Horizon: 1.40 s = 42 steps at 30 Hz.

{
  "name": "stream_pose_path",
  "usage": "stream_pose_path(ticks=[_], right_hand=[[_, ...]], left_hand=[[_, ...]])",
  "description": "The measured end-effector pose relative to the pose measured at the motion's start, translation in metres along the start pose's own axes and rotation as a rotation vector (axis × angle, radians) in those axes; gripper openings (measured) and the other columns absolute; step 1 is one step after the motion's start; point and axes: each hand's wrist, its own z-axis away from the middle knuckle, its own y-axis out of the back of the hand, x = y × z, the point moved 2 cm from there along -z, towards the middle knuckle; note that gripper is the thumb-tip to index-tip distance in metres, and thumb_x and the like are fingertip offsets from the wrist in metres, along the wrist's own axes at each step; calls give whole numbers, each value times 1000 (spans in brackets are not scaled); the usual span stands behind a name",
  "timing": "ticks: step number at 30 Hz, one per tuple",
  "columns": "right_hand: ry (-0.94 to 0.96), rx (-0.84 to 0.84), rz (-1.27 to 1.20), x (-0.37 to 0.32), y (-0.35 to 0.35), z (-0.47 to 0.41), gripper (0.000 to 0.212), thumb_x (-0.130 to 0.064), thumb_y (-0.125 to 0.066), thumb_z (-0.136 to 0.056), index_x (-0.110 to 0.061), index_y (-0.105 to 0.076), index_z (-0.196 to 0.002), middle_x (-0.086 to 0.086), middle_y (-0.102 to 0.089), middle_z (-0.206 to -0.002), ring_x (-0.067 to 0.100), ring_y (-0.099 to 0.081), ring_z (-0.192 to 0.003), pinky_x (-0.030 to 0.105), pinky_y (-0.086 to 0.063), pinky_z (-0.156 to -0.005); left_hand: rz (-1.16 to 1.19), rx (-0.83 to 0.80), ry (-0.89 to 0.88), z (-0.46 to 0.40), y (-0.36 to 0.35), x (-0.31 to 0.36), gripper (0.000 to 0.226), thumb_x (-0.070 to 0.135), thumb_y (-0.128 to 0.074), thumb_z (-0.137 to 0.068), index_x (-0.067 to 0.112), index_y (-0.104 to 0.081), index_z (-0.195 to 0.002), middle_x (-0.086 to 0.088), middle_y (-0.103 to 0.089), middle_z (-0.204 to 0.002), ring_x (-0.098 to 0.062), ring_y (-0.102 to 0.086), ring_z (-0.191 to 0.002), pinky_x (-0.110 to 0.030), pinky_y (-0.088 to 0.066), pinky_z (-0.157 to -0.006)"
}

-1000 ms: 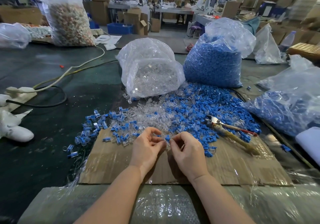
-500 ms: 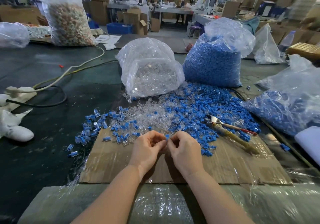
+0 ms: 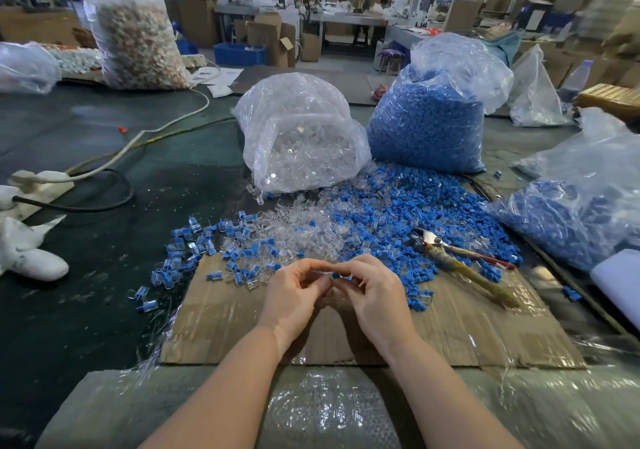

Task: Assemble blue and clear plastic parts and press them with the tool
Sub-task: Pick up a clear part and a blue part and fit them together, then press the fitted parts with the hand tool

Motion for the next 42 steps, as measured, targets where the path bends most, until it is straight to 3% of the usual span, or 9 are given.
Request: stream_pose_path(ticks=[8, 11, 14, 18, 21, 24, 29, 38, 42], right_hand=[[28, 12, 12, 2, -1, 1, 17, -8, -69, -82, -15, -72, -96, -8, -59, -83, 3, -55, -77, 16, -47, -74], [38, 8, 67, 4, 1, 1, 18, -12, -69, -83, -14, -71, -101, -7, -61, -88, 7, -57, -82, 20, -47, -78], [-1, 112, 161, 13, 17, -2, 24, -16, -66, -86, -12, -66, -110, -8, -60, -97, 11, -56, -94, 19, -41, -85], [-241, 259, 424, 43, 58, -12, 38, -23, -54, -93, -10, -51, -128, 5, -57, -125, 18, -49, -117, 34, -35, -103], [-571, 68, 749, 74, 86, -18, 58, -43, -39, -97, -11, -28, -143, 13, -36, -146, 27, -29, -136, 47, -21, -112], [-751, -140, 830, 94, 105, -21, 69, -51, -36, -94, -16, -12, -149, 11, -20, -154, 29, -14, -142, 55, -8, -113], [-763, -253, 859, 102, 114, -26, 65, -32, -42, -87, -24, -18, -147, 7, -24, -152, 30, -21, -138, 62, -5, -109], [-620, -312, 1007, 107, 123, -28, 53, -53, -40, -90, -26, -34, -135, 3, -36, -141, 29, -26, -133, 65, -8, -107], [-628, -282, 984, 107, 122, -24, 53, -59, -42, -88, -19, -42, -123, 7, -44, -130, 29, -35, -124, 54, -24, -105]], left_hand=[[-40, 6, -20, -2, 0, -1, 12, -1, -62, -85, 5, -68, -93, -13, -70, -84, -22, -68, -78, -29, -58, -70], [-25, 7, -5, -3, 0, -1, 11, -3, -62, -84, 4, -67, -90, -13, -69, -79, -15, -68, -69, -21, -55, -63], [54, 12, 35, -4, -1, -1, 9, -5, -61, -84, 2, -65, -88, -12, -65, -72, -9, -63, -58, -19, -53, -56], [-13, 26, 20, -6, 0, -2, 11, -2, -61, -85, 7, -66, -87, -9, -66, -70, -9, -64, -58, -19, -53, -56], [-29, 32, 23, -7, 0, -2, 12, -2, -61, -85, 8, -67, -89, -7, -67, -69, -10, -64, -60, -20, -55, -59], [-28, 30, 34, -9, -1, -1, 12, -2, -61, -85, 8, -67, -89, -5, -67, -69, -9, -64, -60, -21, -55, -61], [-30, 21, 33, -8, -1, 2, 13, -2, -61, -85, 9, -66, -88, -5, -67, -67, -9, -63, -58, -19, -54, -58], [-42, 12, 29, -8, -1, 2, 12, 0, -60, -86, 10, -66, -89, -7, -68, -69, -9, -64, -60, -18, -54, -59], [-55, 12, 22, -9, -2, 3, 12, 0, -60, -86, 9, -66, -92, -9, -68, -72, -10, -64, -61, -18, -54, -60]])
